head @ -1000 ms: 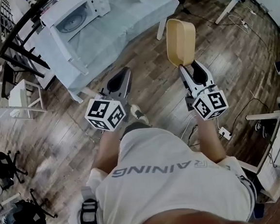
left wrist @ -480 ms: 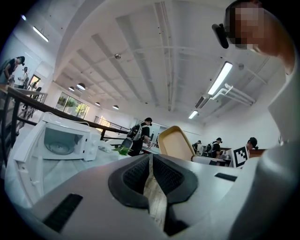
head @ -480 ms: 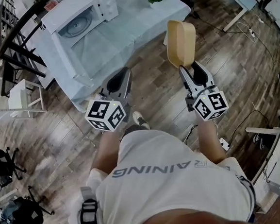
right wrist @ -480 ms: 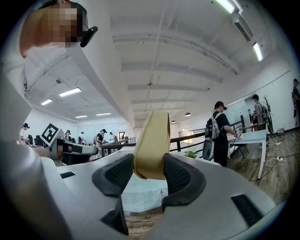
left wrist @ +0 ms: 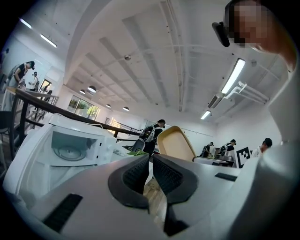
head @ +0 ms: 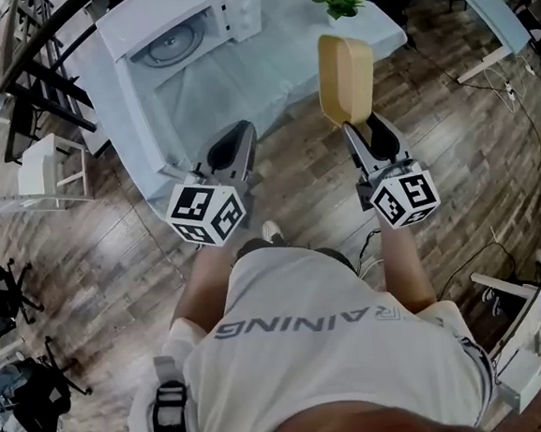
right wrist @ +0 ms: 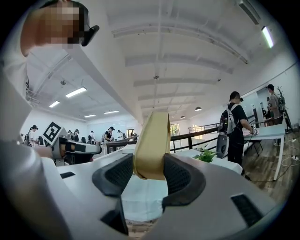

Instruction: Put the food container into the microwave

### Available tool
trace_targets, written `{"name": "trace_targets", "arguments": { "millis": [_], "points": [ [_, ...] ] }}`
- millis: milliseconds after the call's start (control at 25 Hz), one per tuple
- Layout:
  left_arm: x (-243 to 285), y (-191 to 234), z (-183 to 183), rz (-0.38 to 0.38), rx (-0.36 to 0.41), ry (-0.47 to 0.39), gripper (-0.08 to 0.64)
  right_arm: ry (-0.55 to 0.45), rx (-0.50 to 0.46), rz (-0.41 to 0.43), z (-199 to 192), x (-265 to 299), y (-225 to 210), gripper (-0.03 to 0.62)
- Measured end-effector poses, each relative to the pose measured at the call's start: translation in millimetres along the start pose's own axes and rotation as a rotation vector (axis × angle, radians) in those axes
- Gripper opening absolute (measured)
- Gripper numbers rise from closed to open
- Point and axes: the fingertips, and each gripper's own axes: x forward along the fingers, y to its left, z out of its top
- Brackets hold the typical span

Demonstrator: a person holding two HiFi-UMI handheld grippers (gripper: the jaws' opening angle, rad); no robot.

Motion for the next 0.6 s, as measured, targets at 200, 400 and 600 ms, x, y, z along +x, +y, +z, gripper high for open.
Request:
{"name": "trace_targets", "arguments": {
  "millis": [200, 400, 600],
  "points": [
    [9.2, 9.8, 5.2, 0.021, 0.012, 0.011, 0.051, 0.010, 0.041, 0.012, -9.2, 18.0, -9.7, 0.218],
    [19.0, 20.7, 11.7, 0.062, 0.011, -0.003, 0.051, 0.006, 0.042, 0.080, -4.9, 48.6, -15.5, 0.218],
    [36.6, 42.3, 22.5, 0.136, 0.017, -0.035, 0.051, 0.005, 0.043, 0.181, 0.0, 103.8, -27.6, 0.219]
  ]
}}
